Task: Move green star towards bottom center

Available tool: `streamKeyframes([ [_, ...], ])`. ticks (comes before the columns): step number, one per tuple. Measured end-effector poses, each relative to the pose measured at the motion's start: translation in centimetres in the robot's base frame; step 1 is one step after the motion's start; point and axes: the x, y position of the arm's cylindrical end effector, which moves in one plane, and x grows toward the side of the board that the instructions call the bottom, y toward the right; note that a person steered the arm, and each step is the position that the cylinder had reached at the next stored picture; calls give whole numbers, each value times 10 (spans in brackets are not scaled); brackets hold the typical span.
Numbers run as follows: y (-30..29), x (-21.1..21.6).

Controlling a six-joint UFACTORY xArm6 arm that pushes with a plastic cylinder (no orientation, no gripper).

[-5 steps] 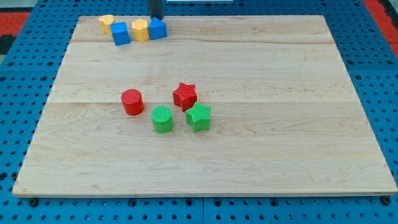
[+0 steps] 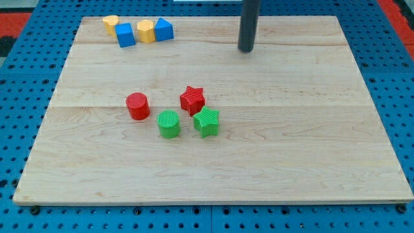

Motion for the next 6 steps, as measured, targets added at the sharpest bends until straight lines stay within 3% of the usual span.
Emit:
streamKeyframes([
  [1,-92,54],
  [2,-133,80],
  [3,-118,120],
  [4,-30,148],
  [5,-3,186],
  [6,-35,187],
])
